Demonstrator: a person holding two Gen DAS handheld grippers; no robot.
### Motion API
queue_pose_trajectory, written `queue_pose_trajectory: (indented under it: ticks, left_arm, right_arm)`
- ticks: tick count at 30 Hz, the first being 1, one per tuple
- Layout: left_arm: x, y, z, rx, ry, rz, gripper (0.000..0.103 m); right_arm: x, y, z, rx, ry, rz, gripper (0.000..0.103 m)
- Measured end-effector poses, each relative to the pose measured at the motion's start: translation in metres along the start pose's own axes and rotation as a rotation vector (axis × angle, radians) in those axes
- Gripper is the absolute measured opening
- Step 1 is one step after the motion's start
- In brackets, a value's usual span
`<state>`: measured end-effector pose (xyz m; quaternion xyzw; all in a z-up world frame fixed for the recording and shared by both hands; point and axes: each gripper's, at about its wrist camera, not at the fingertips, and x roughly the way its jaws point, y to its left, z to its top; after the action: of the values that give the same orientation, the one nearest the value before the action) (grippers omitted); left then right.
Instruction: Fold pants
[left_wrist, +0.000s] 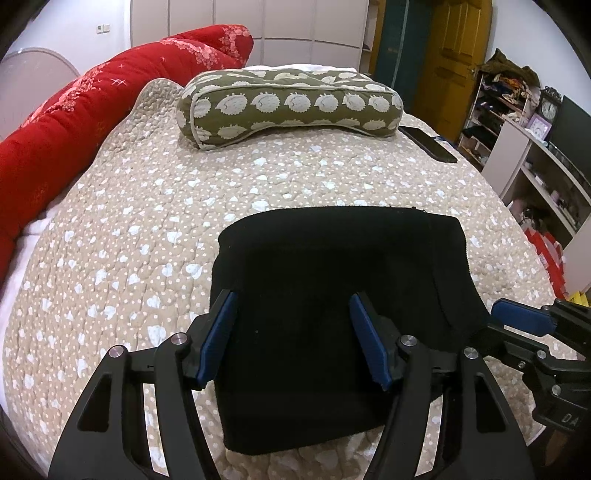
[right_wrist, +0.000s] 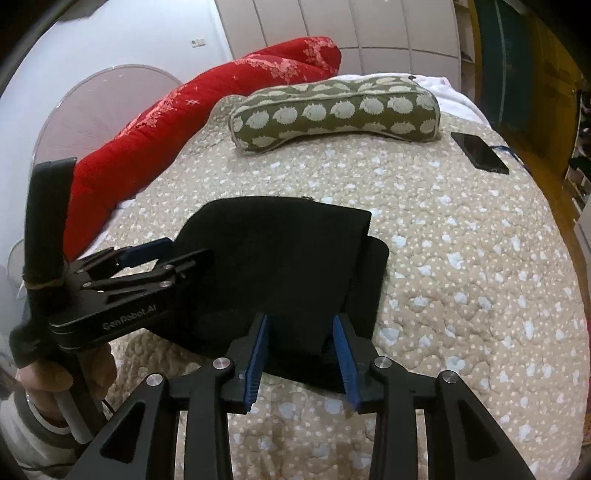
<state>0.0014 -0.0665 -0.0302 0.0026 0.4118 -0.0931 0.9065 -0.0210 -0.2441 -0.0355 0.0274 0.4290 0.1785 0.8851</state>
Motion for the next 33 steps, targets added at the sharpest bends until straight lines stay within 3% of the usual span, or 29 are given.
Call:
queue_pose_trajectory:
  ticks: [4, 6, 12, 14, 16, 21, 25, 33]
  left_arm:
    - [-0.009, 0.011, 0.001, -0.049, 0.003, -0.03, 0.066]
    - [-0.01, 0.015, 0.001, -0.074, 0.009, -0.043, 0.078]
    - [-0.008, 0.02, -0.001, -0.092, 0.018, -0.044, 0.078]
    - [-0.004, 0.019, -0.003, -0.096, 0.034, -0.046, 0.078]
    - [-0.001, 0.018, -0.004, -0.097, 0.041, -0.045, 0.078]
    - [-0.001, 0.015, -0.004, -0.086, 0.034, -0.037, 0.078]
    - [0.001, 0.014, -0.005, -0.085, 0.025, -0.041, 0.082]
    - [0.005, 0.009, -0.007, -0.063, 0.019, -0.008, 0.082]
  right_arm:
    - [0.0, -0.005, 0.0, 0.027, -0.022, -0.009, 0.044]
    - [0.002, -0.011, 0.002, 0.069, -0.035, -0.009, 0.044]
    - [0.016, -0.025, 0.011, 0.137, -0.043, 0.016, 0.044]
    - [0.022, -0.028, 0.014, 0.15, -0.056, 0.056, 0.04]
    - [0.028, -0.031, 0.015, 0.163, -0.074, 0.061, 0.021]
    - [0.022, -0.035, 0.015, 0.155, -0.117, 0.075, 0.004]
    - [0.005, -0.022, 0.013, 0.064, -0.152, -0.004, 0.003]
    - [0.02, -0.021, 0.012, 0.028, -0.084, -0.066, 0.003]
